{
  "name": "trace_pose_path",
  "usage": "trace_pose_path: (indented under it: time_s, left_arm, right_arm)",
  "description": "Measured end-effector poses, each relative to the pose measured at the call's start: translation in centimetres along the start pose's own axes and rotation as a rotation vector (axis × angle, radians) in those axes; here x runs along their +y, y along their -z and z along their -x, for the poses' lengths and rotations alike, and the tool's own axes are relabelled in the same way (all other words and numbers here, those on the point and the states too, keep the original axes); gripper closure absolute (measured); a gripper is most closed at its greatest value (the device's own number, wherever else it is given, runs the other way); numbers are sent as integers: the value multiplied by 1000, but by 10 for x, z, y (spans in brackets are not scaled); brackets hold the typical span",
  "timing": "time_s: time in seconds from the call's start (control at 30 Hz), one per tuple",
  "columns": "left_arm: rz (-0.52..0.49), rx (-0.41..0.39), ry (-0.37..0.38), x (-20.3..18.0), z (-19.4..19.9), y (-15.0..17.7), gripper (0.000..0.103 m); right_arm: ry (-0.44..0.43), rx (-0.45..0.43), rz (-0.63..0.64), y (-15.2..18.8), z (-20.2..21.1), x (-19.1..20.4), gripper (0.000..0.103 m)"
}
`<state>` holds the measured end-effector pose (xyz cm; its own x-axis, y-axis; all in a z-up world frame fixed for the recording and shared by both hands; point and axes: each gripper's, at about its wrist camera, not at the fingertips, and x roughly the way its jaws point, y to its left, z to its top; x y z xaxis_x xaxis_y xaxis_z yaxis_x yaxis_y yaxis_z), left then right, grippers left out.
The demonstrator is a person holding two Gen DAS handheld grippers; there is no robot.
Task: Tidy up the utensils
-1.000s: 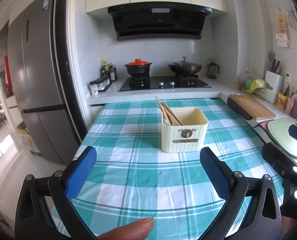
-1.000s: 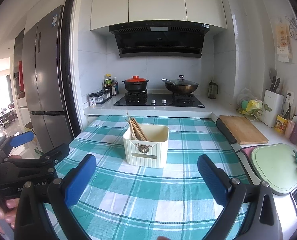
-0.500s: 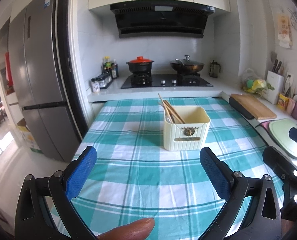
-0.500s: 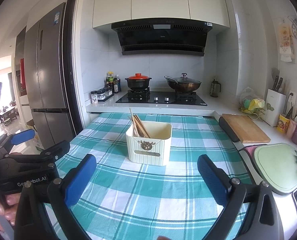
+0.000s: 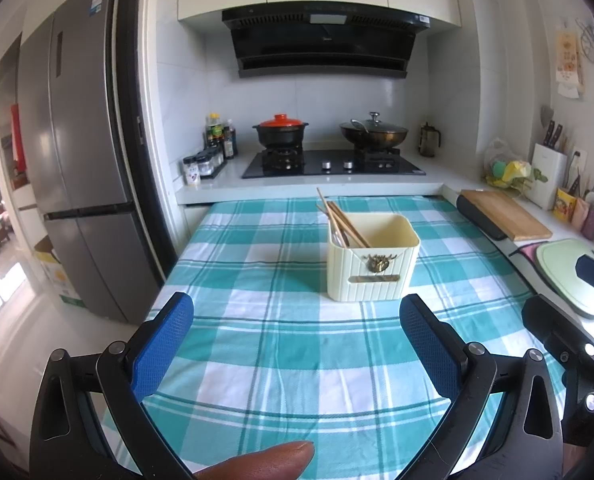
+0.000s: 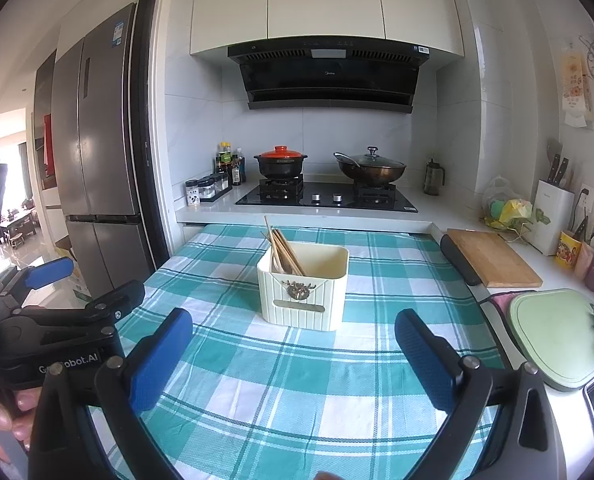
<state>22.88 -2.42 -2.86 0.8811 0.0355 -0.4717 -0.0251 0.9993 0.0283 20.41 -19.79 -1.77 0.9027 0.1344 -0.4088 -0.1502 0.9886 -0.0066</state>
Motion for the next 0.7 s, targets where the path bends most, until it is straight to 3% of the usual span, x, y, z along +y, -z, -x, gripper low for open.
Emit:
trace_pose_path:
  time_s: [0.7]
  left_arm:
    - [-1, -10, 2, 0, 8, -3, 0]
  right_arm:
    - [-5, -11, 9, -4, 6, 0, 0]
